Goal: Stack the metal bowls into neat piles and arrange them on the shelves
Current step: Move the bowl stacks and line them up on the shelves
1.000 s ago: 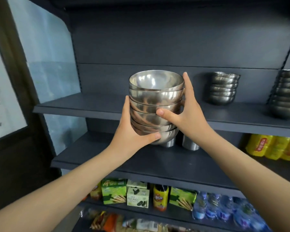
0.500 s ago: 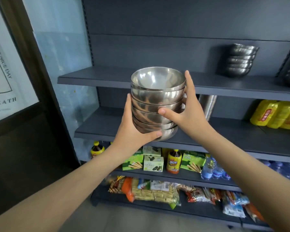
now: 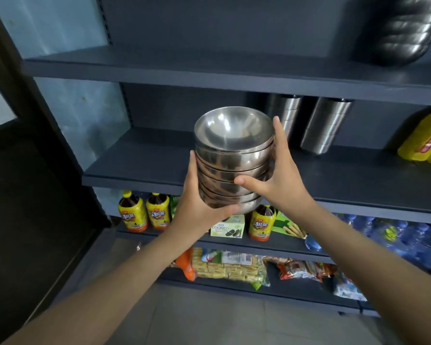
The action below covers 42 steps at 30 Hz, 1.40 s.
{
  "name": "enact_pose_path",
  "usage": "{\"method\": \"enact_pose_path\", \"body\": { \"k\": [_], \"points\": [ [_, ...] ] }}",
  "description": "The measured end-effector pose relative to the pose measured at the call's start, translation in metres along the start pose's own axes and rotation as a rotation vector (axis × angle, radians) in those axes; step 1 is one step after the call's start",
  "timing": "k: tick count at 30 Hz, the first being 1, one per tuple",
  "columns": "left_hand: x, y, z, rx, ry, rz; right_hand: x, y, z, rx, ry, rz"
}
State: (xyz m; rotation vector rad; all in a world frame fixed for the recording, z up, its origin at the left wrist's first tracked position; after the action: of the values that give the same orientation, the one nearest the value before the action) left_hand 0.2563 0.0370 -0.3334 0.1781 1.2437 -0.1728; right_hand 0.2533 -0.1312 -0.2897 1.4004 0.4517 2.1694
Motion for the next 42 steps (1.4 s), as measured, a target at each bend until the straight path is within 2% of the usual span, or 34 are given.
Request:
{"method": "enact_pose_path", "body": {
  "k": [6, 11, 26, 31, 36, 42],
  "points": [
    [0.059, -0.013, 0.048, 0.027, -0.004, 0.073, -0.074, -0.018, 0.032, -0.009, -0.065, 0.026],
    [0.1, -0.02, 0.091, 0.042, -0.017, 0.037, -0.118, -0.03, 0.068, -0.016, -0.05, 0.028],
    [0.217, -0.016, 0.258, 0.165, -0.17, 0.102, -0.238, -0.074, 0.192, -0.203, 0.034, -0.013],
    [0.238, -0.013, 0.285, 0.179, -0.202, 0.126, -0.254, -0.081, 0.21, -0.199, 0.062, -0.031],
    [0.253, -0.009, 0.298, 0.243, -0.162, 0.119, -0.264, -0.088, 0.206, -0.103, 0.059, 0.016],
    [0.254, -0.006, 0.311, 0.247, -0.222, 0.217, -0.269, -0.089, 0.22, -0.123, 0.046, -0.073]
  ]
}}
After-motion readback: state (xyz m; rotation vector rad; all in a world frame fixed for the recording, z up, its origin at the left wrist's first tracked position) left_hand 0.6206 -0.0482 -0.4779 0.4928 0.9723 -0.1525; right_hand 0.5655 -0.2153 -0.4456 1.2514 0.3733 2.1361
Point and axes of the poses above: each hand's wrist, its own z-axis towards the middle knuckle, its own y-axis out of the back of the hand, x = y × z, the point moved 3 cm from there along z, towards the middle knuckle, and after that the axes turned 7 degrees about -z, right-handed, at the moved point
